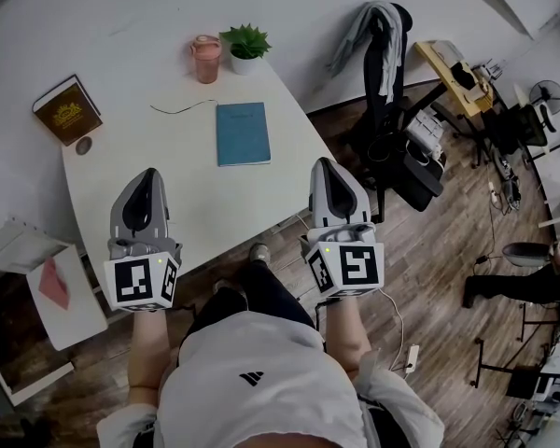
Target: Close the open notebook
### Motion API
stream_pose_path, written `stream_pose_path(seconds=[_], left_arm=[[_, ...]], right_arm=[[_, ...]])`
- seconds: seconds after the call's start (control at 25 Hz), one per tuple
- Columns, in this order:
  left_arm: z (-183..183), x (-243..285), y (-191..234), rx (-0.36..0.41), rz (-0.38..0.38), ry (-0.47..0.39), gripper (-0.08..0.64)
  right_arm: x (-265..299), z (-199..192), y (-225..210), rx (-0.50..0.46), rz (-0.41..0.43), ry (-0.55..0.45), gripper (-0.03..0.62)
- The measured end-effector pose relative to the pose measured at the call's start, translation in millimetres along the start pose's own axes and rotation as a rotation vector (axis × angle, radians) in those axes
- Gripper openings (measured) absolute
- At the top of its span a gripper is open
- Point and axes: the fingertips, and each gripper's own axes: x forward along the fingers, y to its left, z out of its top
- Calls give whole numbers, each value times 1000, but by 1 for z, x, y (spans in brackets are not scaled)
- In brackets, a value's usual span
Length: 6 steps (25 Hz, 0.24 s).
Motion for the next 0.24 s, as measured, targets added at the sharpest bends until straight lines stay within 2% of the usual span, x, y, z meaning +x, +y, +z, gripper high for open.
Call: stream_pose_path(seconds=[0.24], left_arm=[[1,1,1,-3,-3,0,9]], right_arm=[[1,1,1,-7,-2,4,-6]])
